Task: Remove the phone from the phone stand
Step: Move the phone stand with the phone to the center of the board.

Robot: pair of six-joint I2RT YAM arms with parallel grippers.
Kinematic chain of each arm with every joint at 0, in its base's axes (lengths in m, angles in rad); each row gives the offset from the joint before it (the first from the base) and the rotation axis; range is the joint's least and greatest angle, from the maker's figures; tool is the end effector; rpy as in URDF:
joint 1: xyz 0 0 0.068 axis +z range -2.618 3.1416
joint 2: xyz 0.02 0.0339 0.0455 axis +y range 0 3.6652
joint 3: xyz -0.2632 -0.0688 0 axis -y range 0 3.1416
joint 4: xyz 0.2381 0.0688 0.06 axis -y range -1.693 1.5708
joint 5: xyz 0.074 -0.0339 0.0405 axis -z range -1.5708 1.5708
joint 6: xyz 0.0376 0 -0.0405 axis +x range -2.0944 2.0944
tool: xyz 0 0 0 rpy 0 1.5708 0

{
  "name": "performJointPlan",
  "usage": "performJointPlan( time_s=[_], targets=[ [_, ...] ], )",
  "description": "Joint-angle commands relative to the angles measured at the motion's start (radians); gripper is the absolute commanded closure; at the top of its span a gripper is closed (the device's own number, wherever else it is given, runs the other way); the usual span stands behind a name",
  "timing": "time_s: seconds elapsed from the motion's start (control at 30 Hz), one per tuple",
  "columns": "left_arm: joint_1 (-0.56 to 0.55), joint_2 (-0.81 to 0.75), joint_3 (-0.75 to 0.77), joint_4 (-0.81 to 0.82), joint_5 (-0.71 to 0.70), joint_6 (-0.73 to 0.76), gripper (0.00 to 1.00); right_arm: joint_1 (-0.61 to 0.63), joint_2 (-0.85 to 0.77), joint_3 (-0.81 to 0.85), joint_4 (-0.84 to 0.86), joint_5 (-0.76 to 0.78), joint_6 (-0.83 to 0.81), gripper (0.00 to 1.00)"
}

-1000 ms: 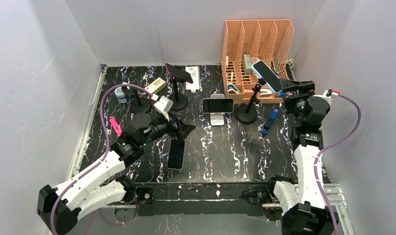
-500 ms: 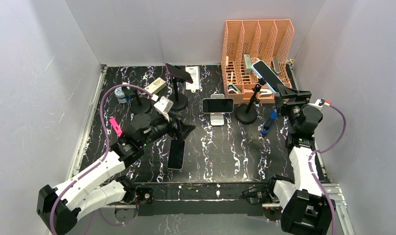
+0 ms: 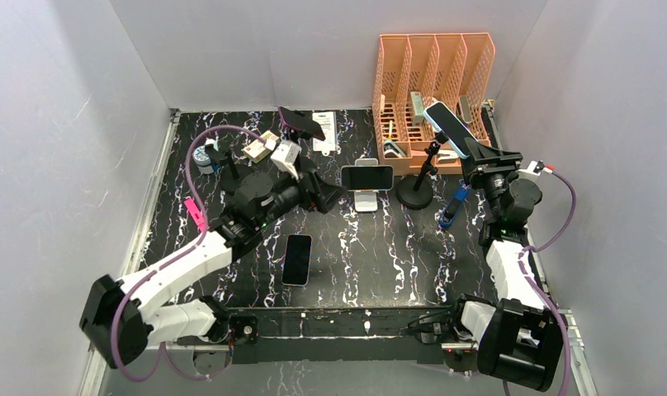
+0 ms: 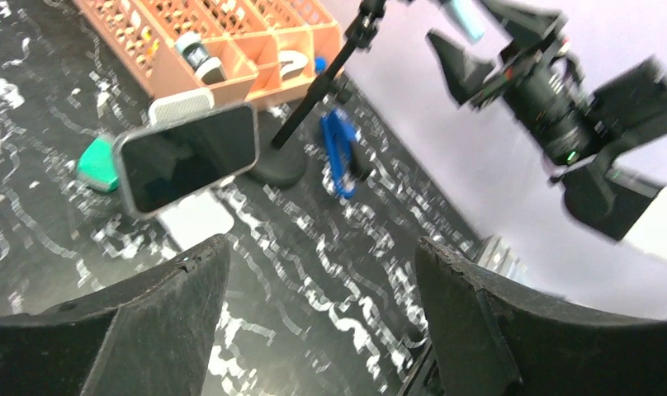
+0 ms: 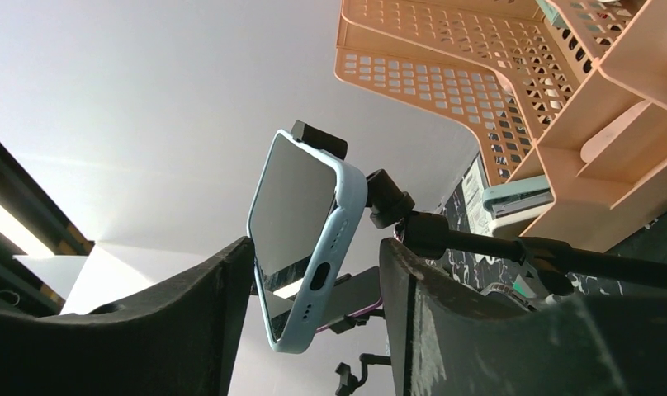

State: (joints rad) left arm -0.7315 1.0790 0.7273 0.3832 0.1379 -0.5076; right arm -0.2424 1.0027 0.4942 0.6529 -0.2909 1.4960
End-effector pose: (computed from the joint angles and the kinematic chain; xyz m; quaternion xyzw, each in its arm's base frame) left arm 0.1834 -0.1716 0.3233 0.1267 0.6844 -0.4551 0.5554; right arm 0.2205 -0.0434 0.2877 0.4237 0.5015 0.5157 0.5504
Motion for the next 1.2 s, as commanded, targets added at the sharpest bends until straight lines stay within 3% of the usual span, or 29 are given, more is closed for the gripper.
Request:
performJointPlan(
  time_s=[0.0,0.2,0.37,0.53,1.17],
  targets=[
    [-0.017,0.121,0.151,0.126,-0.026,-0.166,0.2,-0.008,0.008,0.005,0.084,-0.031,0.013,0.38],
    [-0.068,0.313,0.314,0.156,-0.111,-0.296,0.2,-0.008,0.029,0.028,0.058,-0.049,-0.001,0.44],
    [-0.113,0.46,0.455,0.061,-0.224,-0.43,0.2,-0.008,0.027,0.04,0.026,-0.046,-0.027,0.47],
    [-0.194,0.544,0.565,0.084,-0.312,-0.428,0.2,-0.008,0.022,0.034,0.024,-0.047,-0.042,0.5],
    [-0.226,0.934,0.979,0.09,-0.248,-0.641,0.21,-0.006,0.011,0.09,-0.076,-0.075,-0.123,0.52]
  ],
)
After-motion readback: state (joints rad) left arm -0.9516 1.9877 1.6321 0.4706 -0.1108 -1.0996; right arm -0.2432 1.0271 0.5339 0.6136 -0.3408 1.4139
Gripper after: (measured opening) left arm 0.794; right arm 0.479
